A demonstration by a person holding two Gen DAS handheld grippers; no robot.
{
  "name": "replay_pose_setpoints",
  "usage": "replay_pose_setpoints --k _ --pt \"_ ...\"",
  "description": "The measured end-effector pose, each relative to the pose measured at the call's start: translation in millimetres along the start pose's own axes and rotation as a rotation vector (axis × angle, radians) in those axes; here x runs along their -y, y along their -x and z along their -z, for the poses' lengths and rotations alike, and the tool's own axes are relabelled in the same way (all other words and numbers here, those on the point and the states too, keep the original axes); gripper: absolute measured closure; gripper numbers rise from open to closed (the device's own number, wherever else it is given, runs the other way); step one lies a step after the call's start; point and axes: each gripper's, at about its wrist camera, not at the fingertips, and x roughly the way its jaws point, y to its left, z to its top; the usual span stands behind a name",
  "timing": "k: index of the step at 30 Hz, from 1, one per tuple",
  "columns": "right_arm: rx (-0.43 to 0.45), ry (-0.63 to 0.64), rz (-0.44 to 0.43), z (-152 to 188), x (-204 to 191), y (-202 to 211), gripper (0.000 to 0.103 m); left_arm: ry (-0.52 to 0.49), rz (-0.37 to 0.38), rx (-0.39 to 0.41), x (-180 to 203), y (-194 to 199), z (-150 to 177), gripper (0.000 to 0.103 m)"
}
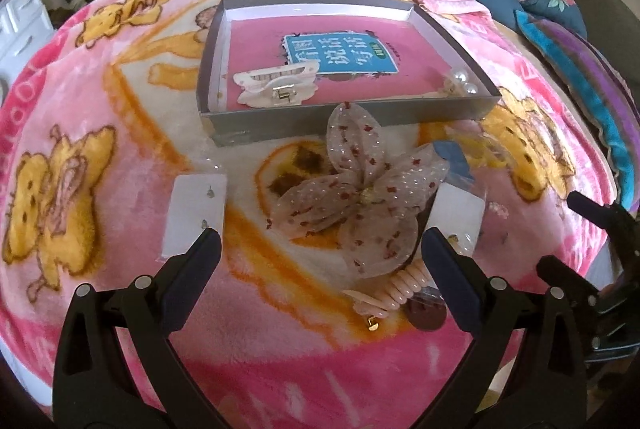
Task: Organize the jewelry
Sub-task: 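Grasp the sheer dotted bow clip with the left tool while the right tool grasps the silver barrette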
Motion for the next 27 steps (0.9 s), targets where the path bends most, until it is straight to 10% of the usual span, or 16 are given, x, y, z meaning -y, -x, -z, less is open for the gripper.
replay_pose_setpoints --k 12,19,27 --pt "-0.05 0.06 -0.004 -5 -7 -39 0.007 0.007 0.033 -0.013 -7 -12 0 0.009" --pt "-0.081 0.095 -0.035 -10 -13 -58 0.045 -0.024 0.045 -0.035 2 -21 -5 0.01" --pt "-0.064 0.048 -0.085 -3 -10 -49 0.059 -0.11 0.047 -0.099 20 -41 -10 0.056"
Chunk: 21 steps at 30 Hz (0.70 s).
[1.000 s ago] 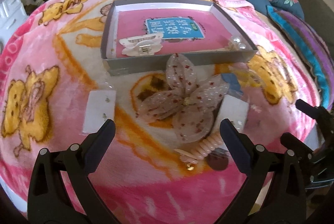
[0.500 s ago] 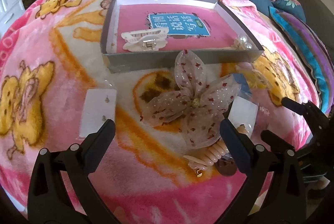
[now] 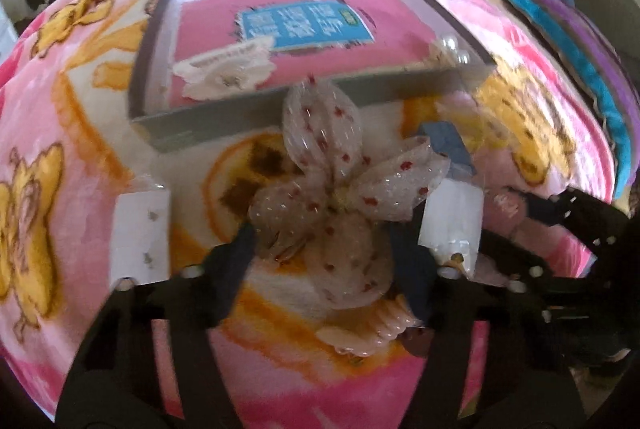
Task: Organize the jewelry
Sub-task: 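Grasp the sheer dotted bow clip with the left tool while the right tool grasps the silver barrette, then carry the bow clip with the left tool while the right tool carries the barrette toward the box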
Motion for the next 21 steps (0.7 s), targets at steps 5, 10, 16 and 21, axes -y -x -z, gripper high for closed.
replay_pose_setpoints --k 5,10,16,21 --pt "0.029 -0.056 0.011 4 15 17 0.059 -0.022 -0.029 0.027 7 1 5 0.096" --pt "0.057 -0.094 0.027 8 27 34 0.059 -0.01 -0.016 0.072 4 13 7 0.098" --pt "0.069 -0.131 0.028 10 35 49 0.059 0.018 -0.002 0.129 3 32 10 0.098" --pt "0.092 -0.128 0.039 8 32 62 0.059 0.034 0.023 0.163 3 48 14 0.098"
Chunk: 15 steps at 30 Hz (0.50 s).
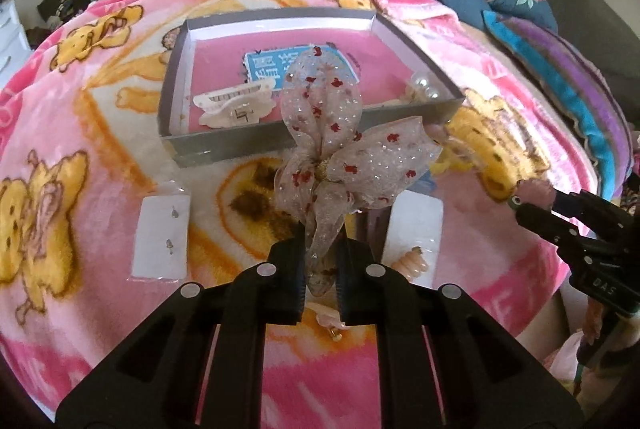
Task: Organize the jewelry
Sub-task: 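Carry the bow clip with the left tool while the right tool carries the barrette toward the box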
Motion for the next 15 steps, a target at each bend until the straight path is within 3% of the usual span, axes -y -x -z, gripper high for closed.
replay_pose_setpoints --k 15 --pt "0.086 0.007 -0.019 -13 -13 38 0.059 0.057 0.002 0.071 -18 43 6 0.098"
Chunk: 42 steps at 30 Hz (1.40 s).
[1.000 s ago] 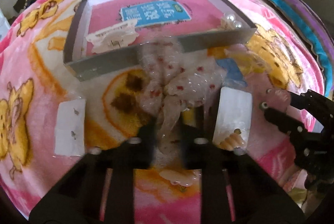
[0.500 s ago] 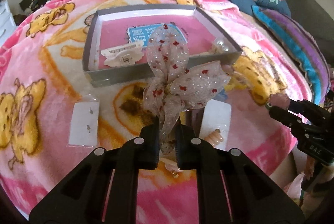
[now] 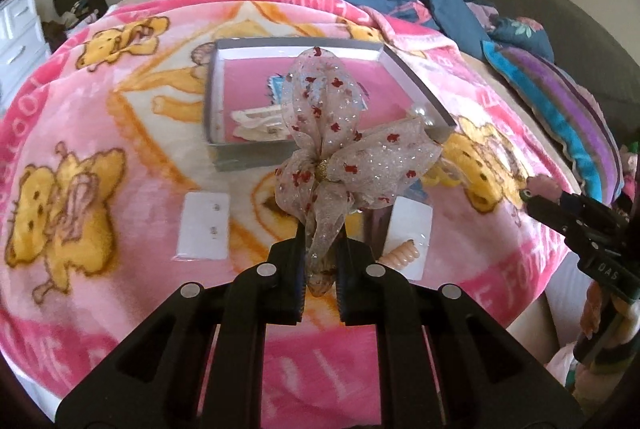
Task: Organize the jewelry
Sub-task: 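Carry the bow clip with the left tool while the right tool carries the barrette toward the box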
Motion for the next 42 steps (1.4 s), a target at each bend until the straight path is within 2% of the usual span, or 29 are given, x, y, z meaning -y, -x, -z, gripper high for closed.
replay_pose_setpoints --k 9,15,25,31,42 --pt "0.028 0.012 -0.027 -15 -10 4 0.059 0.034 -0.039 0.058 -17 23 -16 0.098" --pt "0.037 0.021 -0.034 -27 -13 0 0.059 0.035 -0.043 0.069 -17 21 -32 0.098" --pt "0.081 0.036 -0.024 -56 -16 0 0.059 0.018 -0.002 0.091 4 12 -71 0.098" --pt "0.118 0.048 -0.011 -75 -13 7 0.059 0.017 0.052 0.071 20 -1 -93 0.098" --pt "0.145 0.054 0.021 -102 0 5 0.059 -0.024 0.027 0.076 33 -9 -117 0.098"
